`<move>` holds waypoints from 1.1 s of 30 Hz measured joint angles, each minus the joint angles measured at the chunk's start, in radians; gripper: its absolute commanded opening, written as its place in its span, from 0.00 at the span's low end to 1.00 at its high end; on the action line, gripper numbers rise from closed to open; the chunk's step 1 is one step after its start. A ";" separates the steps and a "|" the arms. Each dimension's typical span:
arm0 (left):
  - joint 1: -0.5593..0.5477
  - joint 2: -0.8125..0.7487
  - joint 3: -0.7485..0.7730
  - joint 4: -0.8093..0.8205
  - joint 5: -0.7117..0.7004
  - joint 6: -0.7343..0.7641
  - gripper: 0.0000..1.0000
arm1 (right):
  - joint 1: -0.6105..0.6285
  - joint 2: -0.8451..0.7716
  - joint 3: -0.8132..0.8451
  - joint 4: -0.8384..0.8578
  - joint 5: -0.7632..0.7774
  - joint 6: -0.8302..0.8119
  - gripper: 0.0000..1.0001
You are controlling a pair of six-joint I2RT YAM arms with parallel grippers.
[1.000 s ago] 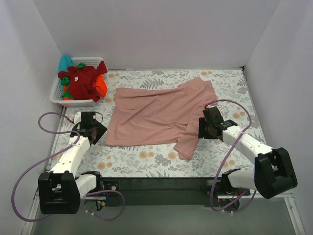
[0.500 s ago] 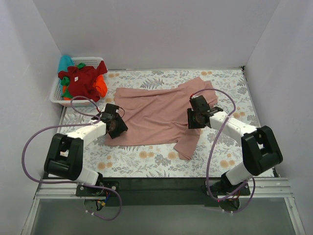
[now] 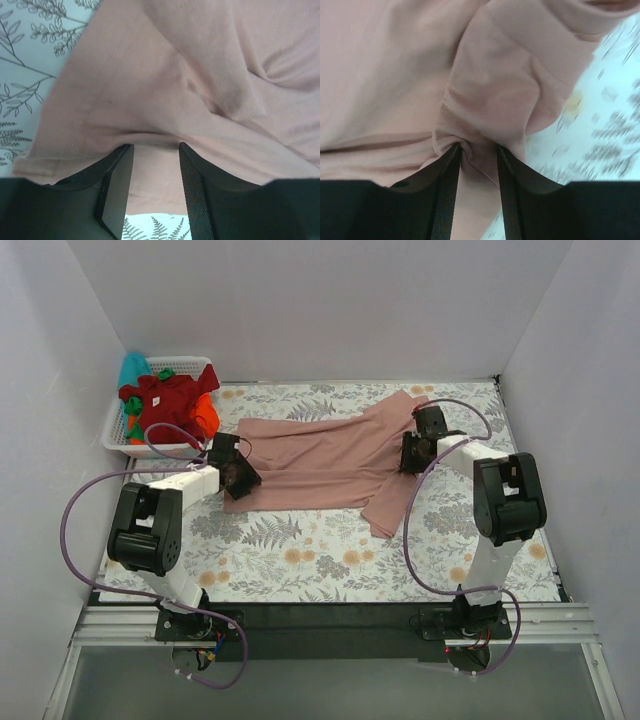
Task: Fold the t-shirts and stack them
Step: Flatten the tshirt out
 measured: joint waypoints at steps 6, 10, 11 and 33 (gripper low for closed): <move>0.016 0.012 0.016 0.011 0.024 0.010 0.48 | -0.068 0.096 0.130 0.023 -0.021 -0.027 0.48; 0.017 -0.031 -0.011 -0.003 0.011 0.041 0.64 | -0.028 0.045 0.119 -0.013 0.018 -0.050 0.51; 0.018 -0.062 -0.031 -0.021 -0.001 0.052 0.73 | 0.000 0.013 0.106 -0.021 0.032 -0.052 0.52; 0.027 -0.669 -0.307 -0.206 -0.216 0.135 0.75 | 0.523 -0.069 0.006 -0.243 0.344 0.229 0.55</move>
